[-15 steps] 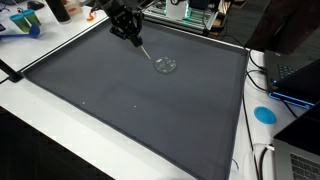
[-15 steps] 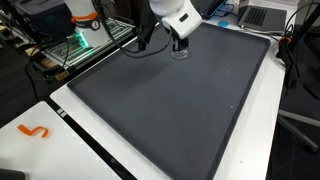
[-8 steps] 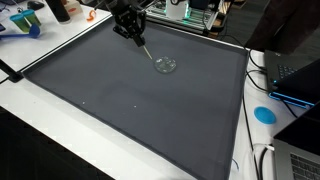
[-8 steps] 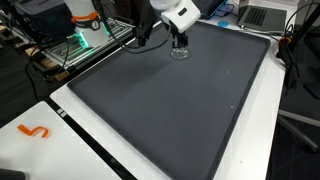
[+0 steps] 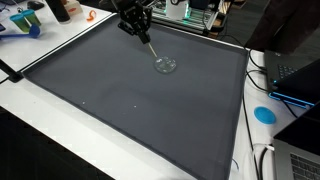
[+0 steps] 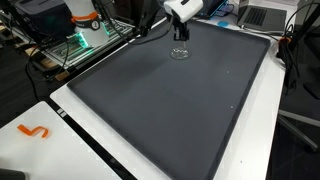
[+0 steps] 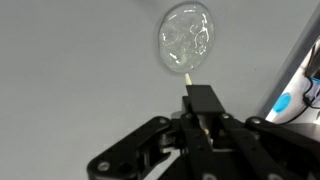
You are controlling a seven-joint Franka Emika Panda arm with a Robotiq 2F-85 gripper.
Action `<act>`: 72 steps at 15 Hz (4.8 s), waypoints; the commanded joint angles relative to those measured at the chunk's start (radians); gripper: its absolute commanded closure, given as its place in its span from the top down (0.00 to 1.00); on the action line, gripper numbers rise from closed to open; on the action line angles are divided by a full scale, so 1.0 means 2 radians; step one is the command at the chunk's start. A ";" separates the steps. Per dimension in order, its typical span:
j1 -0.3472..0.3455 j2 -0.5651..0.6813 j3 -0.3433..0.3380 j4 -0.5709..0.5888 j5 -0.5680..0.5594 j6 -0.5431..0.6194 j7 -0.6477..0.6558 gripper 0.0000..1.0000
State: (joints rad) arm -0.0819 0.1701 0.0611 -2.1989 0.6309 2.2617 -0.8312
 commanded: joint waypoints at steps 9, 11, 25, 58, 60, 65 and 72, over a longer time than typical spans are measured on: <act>0.048 -0.043 0.004 0.000 -0.151 -0.011 0.211 0.03; 0.054 -0.051 0.005 0.003 -0.174 -0.016 0.244 0.03; 0.090 -0.078 0.024 0.050 -0.274 -0.084 0.366 0.03; 0.085 0.017 0.035 -0.004 -0.204 -0.002 0.269 0.03; 0.085 0.020 0.036 -0.010 -0.209 0.020 0.271 0.03; 0.085 0.028 0.037 -0.014 -0.217 0.044 0.276 0.03; 0.083 0.039 0.038 -0.009 -0.217 0.042 0.275 0.03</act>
State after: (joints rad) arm 0.0932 0.2386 0.1291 -2.2077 0.2063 2.3287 -0.2814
